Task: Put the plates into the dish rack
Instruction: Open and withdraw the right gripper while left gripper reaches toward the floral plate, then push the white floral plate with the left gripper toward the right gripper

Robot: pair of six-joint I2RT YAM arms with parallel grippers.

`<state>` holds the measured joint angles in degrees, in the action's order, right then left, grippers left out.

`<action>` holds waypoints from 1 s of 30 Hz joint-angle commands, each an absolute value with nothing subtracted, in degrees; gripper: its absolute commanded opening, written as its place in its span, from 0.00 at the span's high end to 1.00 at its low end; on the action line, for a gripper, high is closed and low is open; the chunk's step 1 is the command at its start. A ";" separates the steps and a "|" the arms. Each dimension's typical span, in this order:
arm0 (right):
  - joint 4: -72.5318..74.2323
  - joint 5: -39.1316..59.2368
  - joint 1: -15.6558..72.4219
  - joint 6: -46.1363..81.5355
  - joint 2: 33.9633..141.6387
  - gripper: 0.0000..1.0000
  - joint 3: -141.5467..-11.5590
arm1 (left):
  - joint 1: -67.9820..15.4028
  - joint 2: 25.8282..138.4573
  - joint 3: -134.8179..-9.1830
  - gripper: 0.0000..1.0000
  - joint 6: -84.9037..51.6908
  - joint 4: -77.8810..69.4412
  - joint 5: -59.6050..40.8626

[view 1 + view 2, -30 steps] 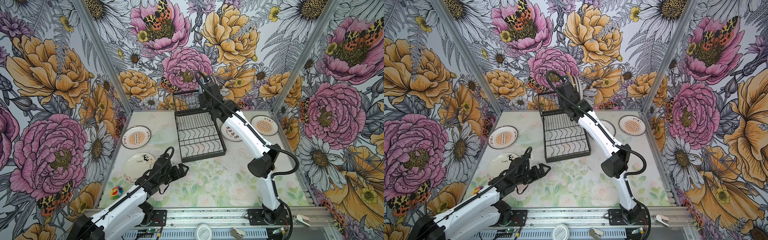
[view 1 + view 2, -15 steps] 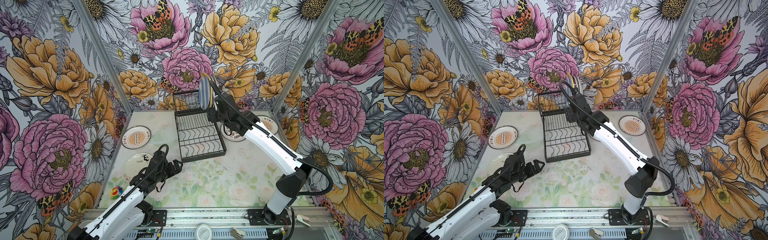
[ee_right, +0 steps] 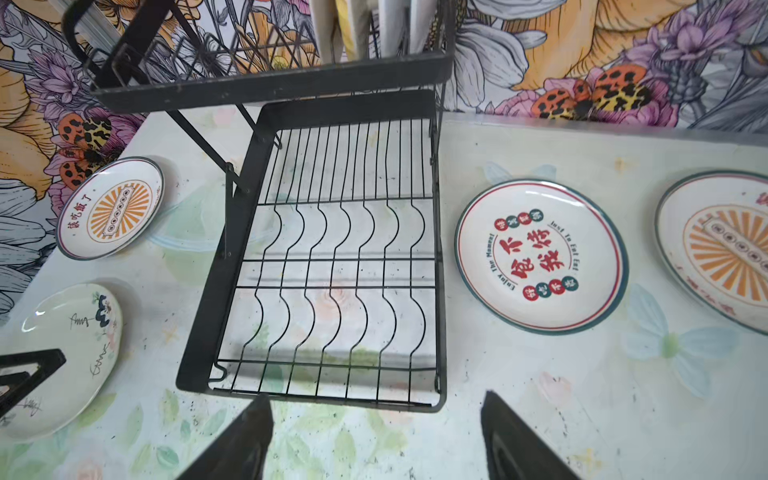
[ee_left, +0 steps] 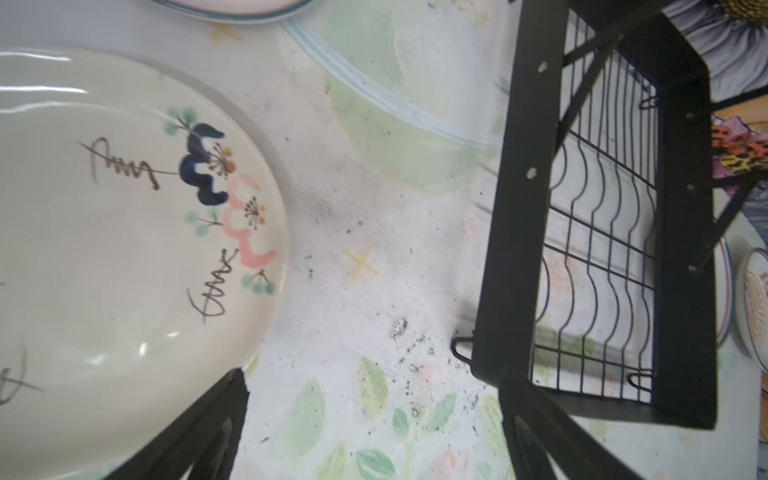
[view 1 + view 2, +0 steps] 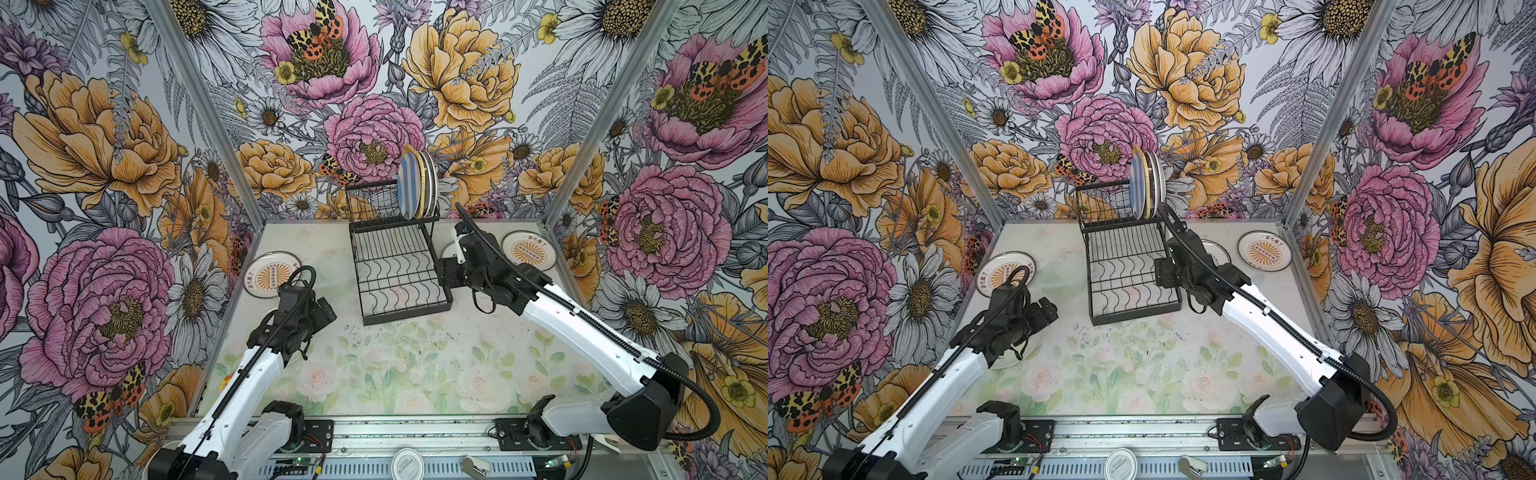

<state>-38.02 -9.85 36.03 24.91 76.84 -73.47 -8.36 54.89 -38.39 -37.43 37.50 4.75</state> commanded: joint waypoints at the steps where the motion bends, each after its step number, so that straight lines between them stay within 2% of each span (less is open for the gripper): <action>1: -34.78 -6.06 35.24 26.76 73.89 0.20 -70.08 | -3.92 57.85 -41.37 0.07 -32.60 39.85 8.40; 12: -30.06 -0.80 32.06 28.74 70.23 0.19 -59.36 | 9.45 71.91 -50.97 0.11 -29.63 37.82 10.82; 20: -29.53 0.27 30.64 28.12 68.90 0.19 -56.96 | 19.89 79.98 -57.61 0.23 -27.14 35.53 5.77; 30: -29.18 1.31 29.87 27.82 68.51 0.19 -56.52 | 24.52 89.87 -61.23 0.37 -25.99 33.11 6.87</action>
<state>-30.74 0.56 30.37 27.62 70.13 -56.77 23.16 88.29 -60.01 -26.81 35.29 7.66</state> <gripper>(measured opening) 0.811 0.638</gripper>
